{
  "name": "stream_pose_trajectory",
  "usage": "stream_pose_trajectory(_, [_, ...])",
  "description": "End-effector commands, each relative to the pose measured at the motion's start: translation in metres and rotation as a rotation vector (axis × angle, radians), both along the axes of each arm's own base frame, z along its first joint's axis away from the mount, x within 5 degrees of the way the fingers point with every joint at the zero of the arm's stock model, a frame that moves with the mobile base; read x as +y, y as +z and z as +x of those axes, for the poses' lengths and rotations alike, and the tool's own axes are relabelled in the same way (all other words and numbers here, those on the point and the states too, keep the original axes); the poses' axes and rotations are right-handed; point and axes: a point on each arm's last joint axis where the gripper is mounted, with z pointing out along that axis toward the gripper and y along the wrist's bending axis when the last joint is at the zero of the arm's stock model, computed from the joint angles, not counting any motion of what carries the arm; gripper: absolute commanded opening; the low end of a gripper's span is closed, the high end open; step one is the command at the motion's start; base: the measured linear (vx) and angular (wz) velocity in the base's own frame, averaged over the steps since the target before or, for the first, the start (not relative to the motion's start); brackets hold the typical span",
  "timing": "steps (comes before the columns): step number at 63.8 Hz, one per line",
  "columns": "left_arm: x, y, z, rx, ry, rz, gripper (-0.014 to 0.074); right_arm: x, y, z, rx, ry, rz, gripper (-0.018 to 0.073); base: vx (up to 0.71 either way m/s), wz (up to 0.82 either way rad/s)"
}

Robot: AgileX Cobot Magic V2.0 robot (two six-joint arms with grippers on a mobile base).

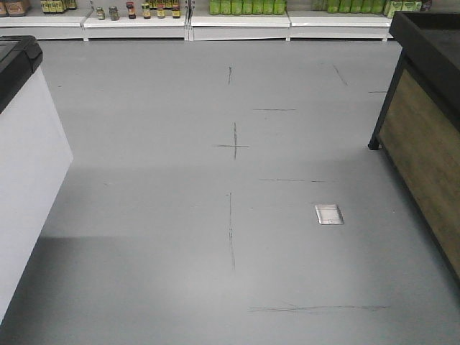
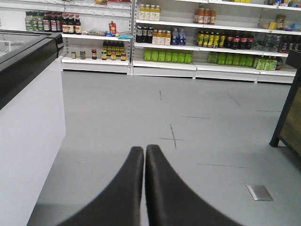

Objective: Pick three apples into basket with both arms
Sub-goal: 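Drive the base forward along the aisle toward the fruit tables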

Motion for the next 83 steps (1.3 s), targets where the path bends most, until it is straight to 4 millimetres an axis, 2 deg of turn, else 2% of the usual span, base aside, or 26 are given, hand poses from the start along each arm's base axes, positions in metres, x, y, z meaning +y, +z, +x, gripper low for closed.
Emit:
stream_pose_trajectory(1, [-0.0003,0.0055,-0.0004,-0.080,-0.001,-0.020,-0.0006,0.0002,0.0035,-0.0002,-0.079,0.001,-0.013,-0.0008,0.04,0.06])
stream_pose_trajectory(83, [-0.0003,0.0055,-0.0004,-0.080,-0.001,-0.020,-0.0006,0.0002,0.0035,-0.0002,-0.079,0.001,-0.013,-0.0008,0.14,0.03])
